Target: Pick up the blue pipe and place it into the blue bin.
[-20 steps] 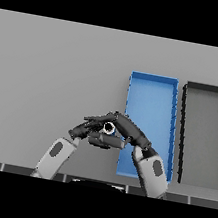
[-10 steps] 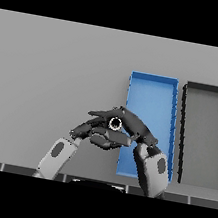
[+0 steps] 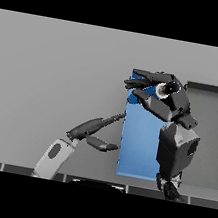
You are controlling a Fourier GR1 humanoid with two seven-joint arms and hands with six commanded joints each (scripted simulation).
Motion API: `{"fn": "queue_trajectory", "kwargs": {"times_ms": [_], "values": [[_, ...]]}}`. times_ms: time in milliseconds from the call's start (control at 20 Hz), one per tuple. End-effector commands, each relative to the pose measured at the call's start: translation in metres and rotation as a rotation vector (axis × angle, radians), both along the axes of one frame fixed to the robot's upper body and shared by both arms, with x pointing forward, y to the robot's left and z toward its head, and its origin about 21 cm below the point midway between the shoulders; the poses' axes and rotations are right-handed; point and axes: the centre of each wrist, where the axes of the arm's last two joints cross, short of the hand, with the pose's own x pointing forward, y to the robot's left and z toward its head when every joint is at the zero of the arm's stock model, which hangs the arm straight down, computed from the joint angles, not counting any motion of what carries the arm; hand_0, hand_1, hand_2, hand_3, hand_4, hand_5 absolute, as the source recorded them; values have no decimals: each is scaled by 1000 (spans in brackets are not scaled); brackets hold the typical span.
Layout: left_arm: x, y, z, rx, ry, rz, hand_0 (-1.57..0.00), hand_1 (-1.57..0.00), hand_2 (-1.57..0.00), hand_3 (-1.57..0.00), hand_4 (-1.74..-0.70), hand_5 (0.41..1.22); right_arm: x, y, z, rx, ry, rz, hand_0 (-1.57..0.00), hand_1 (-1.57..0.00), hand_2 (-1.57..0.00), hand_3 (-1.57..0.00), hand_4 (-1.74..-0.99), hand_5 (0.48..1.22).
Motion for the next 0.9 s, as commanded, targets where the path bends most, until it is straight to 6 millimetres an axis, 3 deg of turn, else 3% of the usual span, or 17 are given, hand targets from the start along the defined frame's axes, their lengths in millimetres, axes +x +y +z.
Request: {"fn": "queue_trajectory", "kwargs": {"times_ms": [0,150,350,500,850], "values": [[-2,0,3,-7,-7,-5,0,0,0,0,-946,466,2,-11,0,-3,1,-47,-1571,-1571,-1571,-1571,-1498,1221],[-1,4,5,12,5,14,0,0,0,1,-950,470,17,-34,2,-25,31,-183,-1571,-1571,-1571,-1571,-1498,1221],[-1,8,5,8,10,20,1,1,1,1,-950,472,28,-61,-26,-67,165,-336,-1571,-1571,-1571,-1571,-1499,1221],[2,10,4,5,-3,25,1,1,1,1,-943,465,30,-81,-50,-108,254,-419,-1571,-1571,-1571,-1571,-1499,1221],[4,7,4,14,-20,32,1,1,1,1,-927,463,19,-99,-125,-194,520,-576,-1571,-1571,-1571,-1571,-1500,1221]]}}
